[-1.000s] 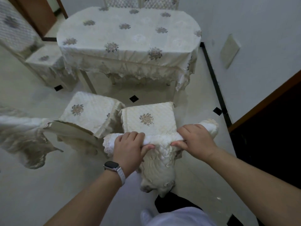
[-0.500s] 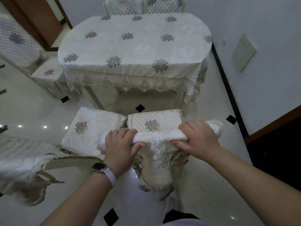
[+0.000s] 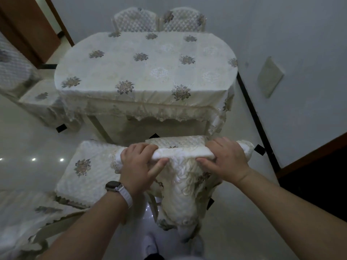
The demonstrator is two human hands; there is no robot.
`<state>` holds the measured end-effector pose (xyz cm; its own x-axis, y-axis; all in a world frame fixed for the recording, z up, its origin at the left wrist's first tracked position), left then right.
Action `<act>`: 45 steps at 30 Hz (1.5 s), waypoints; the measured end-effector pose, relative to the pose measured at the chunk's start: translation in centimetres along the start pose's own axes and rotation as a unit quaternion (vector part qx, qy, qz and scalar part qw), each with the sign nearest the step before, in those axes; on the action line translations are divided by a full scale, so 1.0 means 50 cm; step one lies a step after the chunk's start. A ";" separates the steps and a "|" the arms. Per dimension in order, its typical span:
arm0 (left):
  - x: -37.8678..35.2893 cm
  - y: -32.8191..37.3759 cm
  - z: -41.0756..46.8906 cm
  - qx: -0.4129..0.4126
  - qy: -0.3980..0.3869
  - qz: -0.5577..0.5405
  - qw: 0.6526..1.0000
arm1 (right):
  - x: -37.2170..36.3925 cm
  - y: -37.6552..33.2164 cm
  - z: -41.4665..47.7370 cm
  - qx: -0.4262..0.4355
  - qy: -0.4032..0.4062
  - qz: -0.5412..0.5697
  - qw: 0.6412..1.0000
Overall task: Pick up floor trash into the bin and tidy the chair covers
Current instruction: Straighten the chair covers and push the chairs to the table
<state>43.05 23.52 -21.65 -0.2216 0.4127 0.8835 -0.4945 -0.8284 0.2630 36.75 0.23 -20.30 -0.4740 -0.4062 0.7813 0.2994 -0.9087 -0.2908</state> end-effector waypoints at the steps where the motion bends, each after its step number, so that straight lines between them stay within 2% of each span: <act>1: -0.001 -0.013 0.013 -0.005 -0.007 -0.006 1.000 | -0.006 -0.006 0.009 -0.010 -0.004 -0.002 1.000; 9: 0.000 -0.124 0.075 -0.040 -0.014 -0.039 0.998 | -0.067 -0.071 0.055 -0.053 0.014 -0.043 0.998; 14: 0.002 -0.139 0.094 -0.055 -0.031 -0.063 0.996 | -0.088 -0.068 0.073 -0.077 0.020 -0.050 0.996; 17: -0.001 -0.146 0.090 -0.061 -0.040 -0.069 0.995 | -0.093 -0.063 0.074 -0.060 0.036 -0.042 0.997; 25: -0.038 -0.121 0.126 -0.066 -0.062 -0.080 0.993 | -0.091 0.005 0.114 -0.027 0.048 -0.028 0.998; 31: -0.056 -0.099 0.172 -0.061 -0.019 -0.065 0.996 | -0.090 0.061 0.141 -0.024 0.050 -0.023 0.998; 40: -0.091 -0.098 0.267 -0.061 -0.020 -0.066 0.996 | -0.103 0.122 0.196 -0.009 0.062 -0.043 0.997; 45: -0.111 -0.068 0.288 -0.042 -0.007 -0.053 0.998 | -0.099 0.178 0.218 0.003 0.055 -0.011 0.998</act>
<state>58.06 18.59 -21.86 -0.1535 0.4909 0.8576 -0.5837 -0.7453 0.3222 50.80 -4.82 -20.72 -0.5688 -0.3939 0.7221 0.2924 -0.9174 -0.2700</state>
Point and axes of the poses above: each hand's wrist, its own z-axis towards the middle knuckle, its own x-axis out of the back of the hand, y = z × x, the point moved 8 cm from there along z, towards the middle knuckle, and after that the axes turned 12 degrees about z, right-handed, at the moved point
